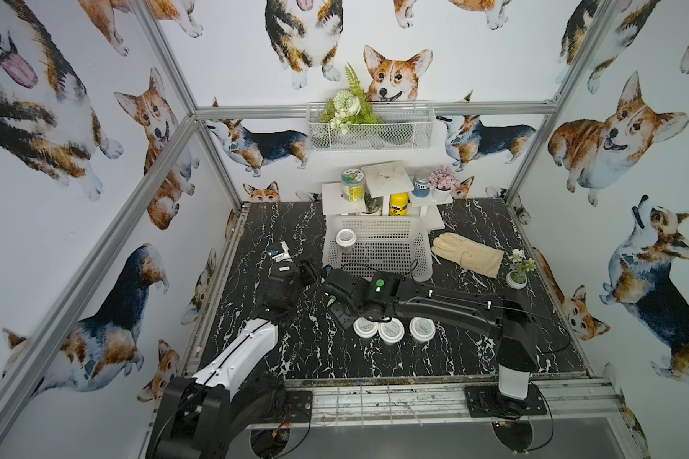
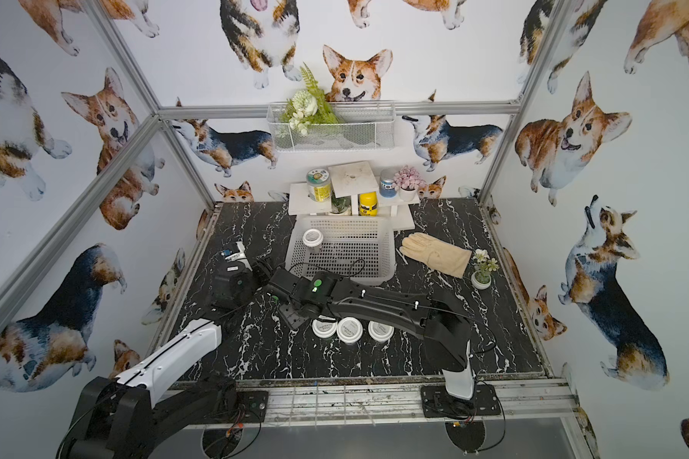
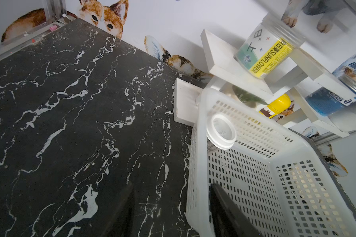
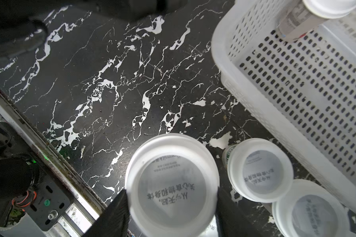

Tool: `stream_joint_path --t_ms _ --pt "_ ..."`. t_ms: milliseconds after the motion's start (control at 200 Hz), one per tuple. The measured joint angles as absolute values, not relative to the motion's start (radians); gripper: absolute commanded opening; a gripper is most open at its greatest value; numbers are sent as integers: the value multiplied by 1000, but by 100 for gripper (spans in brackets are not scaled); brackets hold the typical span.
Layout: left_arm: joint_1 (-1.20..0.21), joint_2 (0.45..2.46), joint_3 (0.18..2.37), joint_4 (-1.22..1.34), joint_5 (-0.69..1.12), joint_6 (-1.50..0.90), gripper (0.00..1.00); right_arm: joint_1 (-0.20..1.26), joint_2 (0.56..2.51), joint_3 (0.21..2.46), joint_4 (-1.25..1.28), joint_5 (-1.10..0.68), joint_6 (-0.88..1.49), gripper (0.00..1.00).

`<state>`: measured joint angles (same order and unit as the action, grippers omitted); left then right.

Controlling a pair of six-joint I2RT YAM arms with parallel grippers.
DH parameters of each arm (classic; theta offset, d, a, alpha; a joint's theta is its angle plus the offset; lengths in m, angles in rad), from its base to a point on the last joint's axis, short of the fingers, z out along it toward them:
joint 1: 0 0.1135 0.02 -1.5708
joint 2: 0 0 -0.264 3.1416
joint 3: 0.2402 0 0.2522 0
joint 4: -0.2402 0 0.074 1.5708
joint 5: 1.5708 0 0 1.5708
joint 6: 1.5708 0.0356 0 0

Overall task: Put the yogurt in the basket
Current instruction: Pick up the yogurt from the center of the board, then place the yogurt in the basket.

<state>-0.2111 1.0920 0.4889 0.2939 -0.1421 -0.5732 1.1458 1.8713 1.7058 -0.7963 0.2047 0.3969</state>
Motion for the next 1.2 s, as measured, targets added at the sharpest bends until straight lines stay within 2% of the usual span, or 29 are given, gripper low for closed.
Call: stream_joint_path --t_ms 445,781,1196 --pt "-211 1087 489 294 -142 -573 62 1005 1814 1812 -926 187 328 64" --pt "-211 1087 488 295 -133 -573 62 796 1807 1858 -950 126 252 65" --pt "-211 1087 488 297 -127 -570 62 625 2043 2038 -931 75 198 65"
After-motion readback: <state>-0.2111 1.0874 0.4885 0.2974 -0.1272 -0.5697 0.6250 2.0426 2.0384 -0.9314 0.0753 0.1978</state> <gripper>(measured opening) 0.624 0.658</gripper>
